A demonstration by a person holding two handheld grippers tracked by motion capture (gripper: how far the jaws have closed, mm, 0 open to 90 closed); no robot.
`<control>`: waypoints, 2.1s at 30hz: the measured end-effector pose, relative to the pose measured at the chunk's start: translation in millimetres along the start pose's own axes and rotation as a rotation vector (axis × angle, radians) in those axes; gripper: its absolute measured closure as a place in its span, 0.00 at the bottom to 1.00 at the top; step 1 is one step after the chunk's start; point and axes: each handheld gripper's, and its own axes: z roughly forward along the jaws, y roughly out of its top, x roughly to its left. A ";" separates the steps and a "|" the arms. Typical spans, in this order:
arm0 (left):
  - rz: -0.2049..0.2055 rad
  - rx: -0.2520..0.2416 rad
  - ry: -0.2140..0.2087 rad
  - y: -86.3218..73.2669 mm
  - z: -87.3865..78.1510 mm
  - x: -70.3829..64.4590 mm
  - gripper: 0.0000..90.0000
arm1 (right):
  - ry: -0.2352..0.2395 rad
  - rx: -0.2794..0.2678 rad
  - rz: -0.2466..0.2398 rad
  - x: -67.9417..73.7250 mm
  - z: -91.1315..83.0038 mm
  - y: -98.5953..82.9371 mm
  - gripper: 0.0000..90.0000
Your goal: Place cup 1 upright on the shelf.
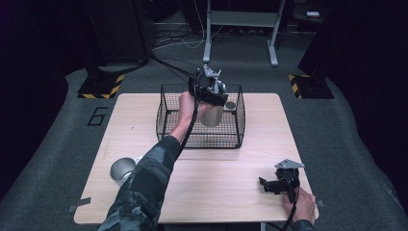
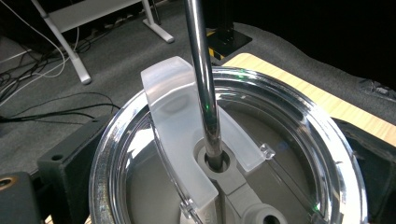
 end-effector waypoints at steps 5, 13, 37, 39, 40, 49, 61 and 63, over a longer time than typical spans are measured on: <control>-0.013 0.009 -0.002 -3.6 12.9 -4.9 0.05 | 0.000 0.000 0.000 0.0 0.0 0.0 0.00; -0.045 0.030 -0.017 -12.7 31.6 -11.0 0.04 | 0.000 0.000 0.000 0.0 0.0 0.0 0.00; -0.095 0.080 -0.027 -45.1 65.2 -29.0 0.04 | 0.000 0.000 0.002 0.2 0.0 0.0 0.00; -0.089 0.086 -0.033 -46.4 66.1 -30.2 0.04 | 0.000 0.000 0.002 0.2 0.0 0.0 0.00; -0.090 0.079 -0.029 -47.3 67.1 -31.2 0.04 | 0.000 0.000 0.002 0.2 0.0 0.0 0.00; -0.039 0.083 -0.034 -48.2 67.9 -37.6 0.04 | -0.001 -0.002 0.003 0.3 0.1 -0.1 0.00; -0.009 0.103 -0.065 -47.3 66.9 -36.0 0.04 | -0.001 -0.001 0.003 0.4 0.0 -0.1 0.00; -0.010 0.104 -0.060 -47.2 66.5 -36.2 0.03 | 0.000 0.000 0.003 0.3 -0.1 -0.1 0.00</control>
